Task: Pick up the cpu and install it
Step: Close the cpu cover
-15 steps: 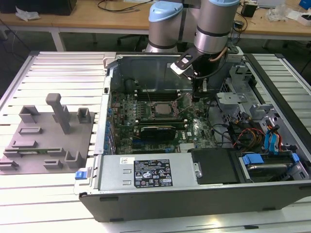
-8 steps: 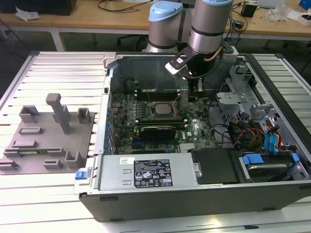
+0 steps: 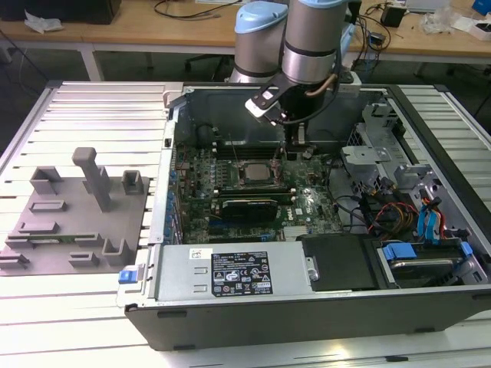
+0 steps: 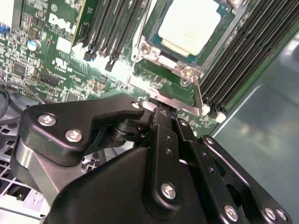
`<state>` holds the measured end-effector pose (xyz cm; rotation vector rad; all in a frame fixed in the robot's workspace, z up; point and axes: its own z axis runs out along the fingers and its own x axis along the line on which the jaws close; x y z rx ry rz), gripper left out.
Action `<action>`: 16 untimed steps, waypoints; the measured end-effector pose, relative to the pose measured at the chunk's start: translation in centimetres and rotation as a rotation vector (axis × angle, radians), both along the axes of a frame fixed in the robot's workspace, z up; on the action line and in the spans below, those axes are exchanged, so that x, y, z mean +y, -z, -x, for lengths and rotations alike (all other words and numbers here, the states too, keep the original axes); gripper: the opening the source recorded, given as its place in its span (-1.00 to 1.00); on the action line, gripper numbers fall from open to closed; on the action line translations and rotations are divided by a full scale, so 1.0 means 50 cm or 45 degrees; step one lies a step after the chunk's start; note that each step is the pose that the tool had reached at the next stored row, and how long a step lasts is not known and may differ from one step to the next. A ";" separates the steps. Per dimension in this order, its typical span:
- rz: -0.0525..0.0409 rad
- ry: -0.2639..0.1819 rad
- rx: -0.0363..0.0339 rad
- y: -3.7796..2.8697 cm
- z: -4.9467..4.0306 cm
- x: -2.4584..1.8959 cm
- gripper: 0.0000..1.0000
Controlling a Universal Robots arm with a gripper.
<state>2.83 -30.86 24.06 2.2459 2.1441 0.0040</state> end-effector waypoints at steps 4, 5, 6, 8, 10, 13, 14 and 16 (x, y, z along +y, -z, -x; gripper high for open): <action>0.000 0.000 -0.0098 0.000 0.028 0.0009 -0.79; 0.000 0.000 -0.0118 0.000 0.034 0.0012 -0.79; 0.000 0.000 -0.0144 0.000 0.042 0.0015 -0.79; -0.002 0.000 0.0472 0.001 0.041 0.0016 -0.79; -0.002 0.000 0.0599 0.016 0.070 0.0016 -0.79; -0.002 0.000 0.0589 0.018 0.089 0.0016 -0.79; -0.002 0.000 0.0590 0.018 0.089 0.0016 -0.79; -0.002 0.000 0.0588 0.018 0.089 0.0016 -0.79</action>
